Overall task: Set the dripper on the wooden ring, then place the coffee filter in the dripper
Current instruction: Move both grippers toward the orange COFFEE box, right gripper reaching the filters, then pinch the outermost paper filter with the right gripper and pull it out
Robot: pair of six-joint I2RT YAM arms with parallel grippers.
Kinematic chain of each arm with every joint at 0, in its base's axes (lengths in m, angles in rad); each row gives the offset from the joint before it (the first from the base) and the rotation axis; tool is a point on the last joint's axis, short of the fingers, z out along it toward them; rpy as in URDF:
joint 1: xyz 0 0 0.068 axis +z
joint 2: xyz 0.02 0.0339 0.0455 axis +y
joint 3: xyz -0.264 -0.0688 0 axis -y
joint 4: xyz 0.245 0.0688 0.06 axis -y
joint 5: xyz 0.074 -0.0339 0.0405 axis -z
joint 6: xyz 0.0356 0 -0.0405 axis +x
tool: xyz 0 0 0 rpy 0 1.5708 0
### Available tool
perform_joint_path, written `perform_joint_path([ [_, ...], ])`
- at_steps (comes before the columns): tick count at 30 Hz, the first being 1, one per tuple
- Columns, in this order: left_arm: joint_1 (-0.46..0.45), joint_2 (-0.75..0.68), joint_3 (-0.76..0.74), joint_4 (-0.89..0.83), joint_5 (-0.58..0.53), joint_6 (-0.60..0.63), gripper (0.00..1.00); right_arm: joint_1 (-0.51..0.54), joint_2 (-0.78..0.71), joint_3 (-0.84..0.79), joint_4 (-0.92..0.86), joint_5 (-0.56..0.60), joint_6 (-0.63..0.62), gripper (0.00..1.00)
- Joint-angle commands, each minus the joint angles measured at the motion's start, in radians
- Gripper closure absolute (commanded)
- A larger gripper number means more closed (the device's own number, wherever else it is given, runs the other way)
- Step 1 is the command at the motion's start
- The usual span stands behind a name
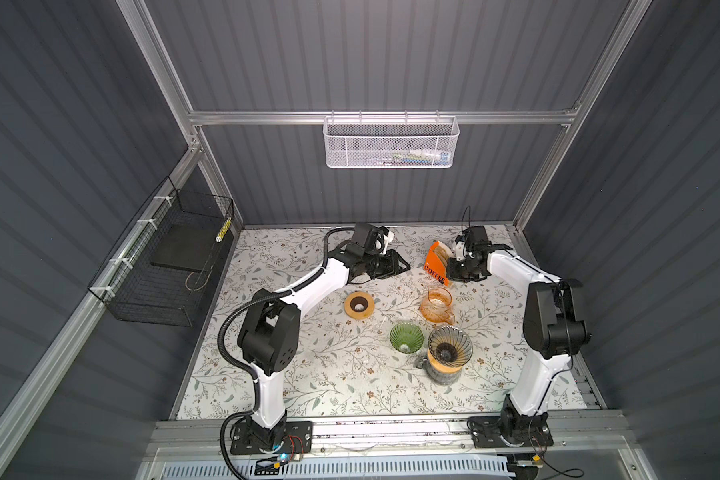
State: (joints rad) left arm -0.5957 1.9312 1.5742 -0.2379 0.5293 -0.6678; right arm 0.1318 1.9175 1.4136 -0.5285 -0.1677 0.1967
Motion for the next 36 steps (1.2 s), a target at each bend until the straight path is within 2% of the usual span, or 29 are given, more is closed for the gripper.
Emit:
perform_joint_path([
  [1,0.008,0.020,-0.009,0.017,0.029,-0.014,0.67,0.005,0.020,0.032,-0.027,0.022,-0.017,0.82],
  [36,0.016,0.028,-0.028,0.050,0.049,-0.038,0.67,0.017,0.080,0.083,-0.031,0.049,-0.026,0.81],
])
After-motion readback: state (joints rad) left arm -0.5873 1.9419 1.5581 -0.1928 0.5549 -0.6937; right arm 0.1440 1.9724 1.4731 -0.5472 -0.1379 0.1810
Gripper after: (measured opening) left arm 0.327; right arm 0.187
